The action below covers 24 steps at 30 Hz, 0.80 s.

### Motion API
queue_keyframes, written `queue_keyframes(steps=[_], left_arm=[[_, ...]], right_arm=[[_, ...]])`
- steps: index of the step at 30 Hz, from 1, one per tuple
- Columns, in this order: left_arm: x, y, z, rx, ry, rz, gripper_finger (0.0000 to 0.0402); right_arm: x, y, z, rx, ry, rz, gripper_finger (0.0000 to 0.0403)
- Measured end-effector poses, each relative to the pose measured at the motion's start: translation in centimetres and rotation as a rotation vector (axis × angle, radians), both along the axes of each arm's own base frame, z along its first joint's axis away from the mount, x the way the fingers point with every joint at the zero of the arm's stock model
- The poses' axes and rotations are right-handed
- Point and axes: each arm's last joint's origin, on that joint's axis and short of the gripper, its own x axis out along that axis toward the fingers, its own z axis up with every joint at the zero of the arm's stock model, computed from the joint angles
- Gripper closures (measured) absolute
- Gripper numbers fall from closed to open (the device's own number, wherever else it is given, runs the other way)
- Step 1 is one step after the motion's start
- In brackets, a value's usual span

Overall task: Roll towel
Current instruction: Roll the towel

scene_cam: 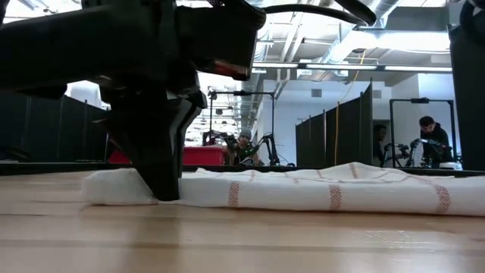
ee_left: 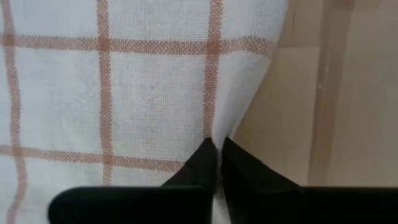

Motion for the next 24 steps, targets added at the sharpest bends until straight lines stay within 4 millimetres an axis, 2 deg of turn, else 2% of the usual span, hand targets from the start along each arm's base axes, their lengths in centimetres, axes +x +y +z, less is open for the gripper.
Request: queue_keyframes(steps=[12,19,24], left_arm=[[-0.2,0.0,0.7,-0.042,0.002,0.013,0.0401],[-0.1,0.9,2.3,-0.103,-0.009,0.020,0.0402],[0.2,1.4,2.3,-0.164,0.020,-0.010,0.0402]], right_arm=[[-0.9,0.9,0.0,0.020,0.005,-0.024,0.0402],[-0.7,1.2,0.1,0.057,-0.003,-0.031,0.0402],[-0.6,1.3,0.2,0.088,0.010,-0.042,0.0402]])
